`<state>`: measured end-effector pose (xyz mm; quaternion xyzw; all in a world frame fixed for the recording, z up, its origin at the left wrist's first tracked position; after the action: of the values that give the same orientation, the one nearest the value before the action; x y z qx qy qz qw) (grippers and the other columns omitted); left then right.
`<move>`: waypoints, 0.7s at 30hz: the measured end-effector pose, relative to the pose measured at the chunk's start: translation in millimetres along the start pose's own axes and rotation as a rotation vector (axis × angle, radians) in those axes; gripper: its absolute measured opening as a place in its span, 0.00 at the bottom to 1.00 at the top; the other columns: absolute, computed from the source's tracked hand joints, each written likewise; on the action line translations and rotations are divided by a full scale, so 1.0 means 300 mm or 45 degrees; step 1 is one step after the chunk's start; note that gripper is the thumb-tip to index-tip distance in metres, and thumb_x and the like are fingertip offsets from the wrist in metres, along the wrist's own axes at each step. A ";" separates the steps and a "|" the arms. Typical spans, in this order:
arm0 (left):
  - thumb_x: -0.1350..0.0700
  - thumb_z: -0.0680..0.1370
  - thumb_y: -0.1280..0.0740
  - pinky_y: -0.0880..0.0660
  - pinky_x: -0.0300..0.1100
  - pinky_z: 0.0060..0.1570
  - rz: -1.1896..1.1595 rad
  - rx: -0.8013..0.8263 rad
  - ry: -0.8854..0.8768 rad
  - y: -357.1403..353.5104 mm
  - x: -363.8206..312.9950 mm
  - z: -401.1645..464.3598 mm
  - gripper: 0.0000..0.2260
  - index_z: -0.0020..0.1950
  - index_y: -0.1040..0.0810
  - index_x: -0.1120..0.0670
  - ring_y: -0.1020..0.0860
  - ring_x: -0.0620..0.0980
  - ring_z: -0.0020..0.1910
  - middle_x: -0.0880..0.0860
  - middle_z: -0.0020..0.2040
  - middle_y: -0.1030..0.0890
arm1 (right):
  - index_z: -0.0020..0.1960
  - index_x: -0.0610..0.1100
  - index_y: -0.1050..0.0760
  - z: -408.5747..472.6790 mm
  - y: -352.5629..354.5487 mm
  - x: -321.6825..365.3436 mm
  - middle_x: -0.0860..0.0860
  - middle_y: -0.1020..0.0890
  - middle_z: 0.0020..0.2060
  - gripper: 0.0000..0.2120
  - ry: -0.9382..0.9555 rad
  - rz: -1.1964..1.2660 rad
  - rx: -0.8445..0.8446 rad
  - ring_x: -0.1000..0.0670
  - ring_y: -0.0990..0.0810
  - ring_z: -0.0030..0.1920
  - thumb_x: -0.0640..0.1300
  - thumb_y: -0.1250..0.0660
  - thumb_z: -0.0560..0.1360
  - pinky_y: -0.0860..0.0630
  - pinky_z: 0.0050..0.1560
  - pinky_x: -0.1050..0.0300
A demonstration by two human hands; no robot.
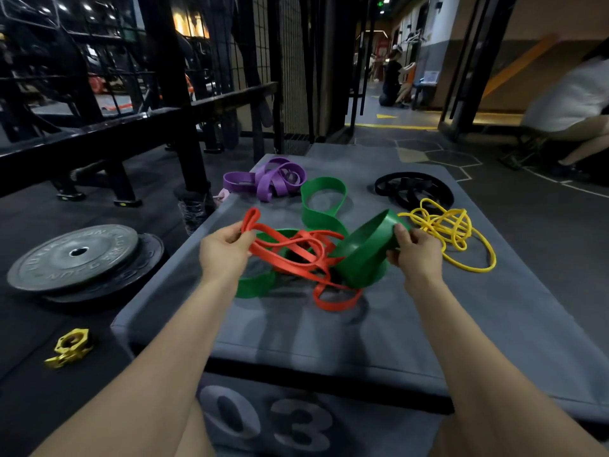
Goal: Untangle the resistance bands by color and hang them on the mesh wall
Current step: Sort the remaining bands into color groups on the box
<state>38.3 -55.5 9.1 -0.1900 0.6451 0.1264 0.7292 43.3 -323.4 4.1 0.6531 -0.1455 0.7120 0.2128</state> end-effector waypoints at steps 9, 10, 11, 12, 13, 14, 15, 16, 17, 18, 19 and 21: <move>0.61 0.74 0.34 0.26 0.40 0.40 -0.020 -0.168 0.037 0.053 -0.002 0.023 0.07 0.36 0.22 0.53 0.26 0.44 0.30 0.46 0.23 0.24 | 0.32 0.42 0.37 -0.003 -0.022 0.016 0.46 0.32 0.27 0.17 -0.022 0.501 -0.155 0.60 0.23 0.22 0.42 0.39 0.79 0.23 0.30 0.66; 0.62 0.75 0.36 0.28 0.37 0.33 -0.077 -0.211 0.076 0.068 0.000 0.029 0.10 0.34 0.25 0.55 0.29 0.42 0.24 0.47 0.20 0.28 | 0.32 0.42 0.38 -0.002 -0.017 0.020 0.46 0.32 0.28 0.18 -0.004 0.552 -0.178 0.60 0.22 0.23 0.41 0.40 0.79 0.24 0.30 0.66; 0.64 0.76 0.37 0.32 0.35 0.28 -0.155 -0.241 0.108 0.078 -0.001 0.032 0.12 0.32 0.28 0.56 0.31 0.42 0.20 0.47 0.18 0.30 | 0.31 0.42 0.38 0.000 -0.011 0.025 0.47 0.32 0.28 0.18 0.022 0.578 -0.205 0.61 0.22 0.25 0.41 0.40 0.79 0.24 0.31 0.67; 0.64 0.77 0.39 0.33 0.34 0.25 -0.232 -0.264 0.129 0.082 -0.008 0.030 0.13 0.31 0.29 0.57 0.32 0.42 0.19 0.47 0.19 0.30 | 0.32 0.42 0.37 0.003 -0.009 0.032 0.47 0.30 0.30 0.17 0.053 0.595 -0.218 0.61 0.21 0.27 0.41 0.40 0.79 0.24 0.34 0.67; 0.64 0.77 0.40 0.33 0.34 0.24 -0.269 -0.284 0.139 0.083 -0.015 0.029 0.14 0.32 0.31 0.57 0.32 0.42 0.20 0.48 0.20 0.30 | 0.33 0.42 0.36 0.006 -0.011 0.039 0.48 0.29 0.32 0.15 0.081 0.620 -0.213 0.61 0.20 0.31 0.40 0.40 0.79 0.23 0.37 0.68; 0.64 0.77 0.40 0.34 0.33 0.22 -0.240 -0.287 0.145 0.083 -0.017 0.027 0.14 0.32 0.32 0.56 0.33 0.42 0.19 0.48 0.20 0.31 | 0.36 0.42 0.34 0.007 -0.017 0.042 0.49 0.27 0.34 0.13 0.095 0.638 -0.185 0.59 0.19 0.36 0.38 0.40 0.79 0.23 0.39 0.68; 0.63 0.77 0.39 0.35 0.31 0.20 -0.162 -0.259 0.156 0.083 -0.017 0.022 0.13 0.32 0.32 0.55 0.33 0.41 0.17 0.48 0.20 0.31 | 0.39 0.42 0.32 0.005 -0.028 0.043 0.50 0.26 0.37 0.09 0.095 0.651 -0.142 0.56 0.19 0.42 0.36 0.40 0.78 0.23 0.40 0.69; 0.62 0.77 0.39 0.35 0.30 0.18 -0.050 -0.185 0.183 0.081 -0.010 0.015 0.13 0.32 0.32 0.55 0.33 0.41 0.15 0.48 0.20 0.31 | 0.45 0.40 0.30 0.006 -0.039 0.037 0.51 0.25 0.40 0.03 0.088 0.613 -0.084 0.53 0.19 0.46 0.35 0.39 0.77 0.23 0.40 0.69; 0.62 0.76 0.37 0.34 0.30 0.17 0.070 -0.058 0.223 0.074 0.003 0.006 0.12 0.32 0.31 0.55 0.32 0.41 0.15 0.48 0.21 0.29 | 0.50 0.38 0.29 -0.001 -0.053 0.030 0.51 0.24 0.41 0.03 0.073 0.551 -0.026 0.52 0.19 0.48 0.34 0.37 0.77 0.24 0.40 0.70; 0.62 0.75 0.36 0.31 0.32 0.20 0.229 0.103 0.243 0.064 0.014 -0.009 0.12 0.33 0.30 0.54 0.30 0.42 0.18 0.50 0.23 0.28 | 0.56 0.34 0.29 -0.009 -0.067 0.022 0.51 0.23 0.41 0.10 0.063 0.470 0.032 0.55 0.20 0.46 0.34 0.36 0.76 0.24 0.38 0.72; 0.62 0.73 0.33 0.29 0.36 0.25 0.433 0.264 0.203 0.055 0.023 -0.025 0.11 0.32 0.29 0.54 0.28 0.44 0.21 0.51 0.26 0.27 | 0.58 0.33 0.29 -0.023 -0.080 0.021 0.52 0.22 0.40 0.12 0.075 0.407 0.103 0.59 0.20 0.41 0.33 0.36 0.75 0.25 0.37 0.73; 0.60 0.70 0.30 0.31 0.40 0.32 0.809 0.543 0.023 0.034 0.032 -0.054 0.09 0.31 0.27 0.53 0.30 0.48 0.28 0.52 0.28 0.27 | 0.59 0.31 0.28 -0.047 -0.106 0.019 0.52 0.21 0.40 0.13 0.118 0.295 0.257 0.64 0.21 0.33 0.31 0.36 0.75 0.25 0.37 0.74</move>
<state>20.8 -54.2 -3.1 0.1743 0.6899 0.2076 0.6712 46.3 -288.3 5.9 0.6165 -0.1375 0.7722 0.0691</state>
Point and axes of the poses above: each hand's wrist, its own z-axis towards the middle knuckle, its own y-axis out of the back of the hand, x = y × z, the point moved 1 cm from there along z, towards the middle knuckle
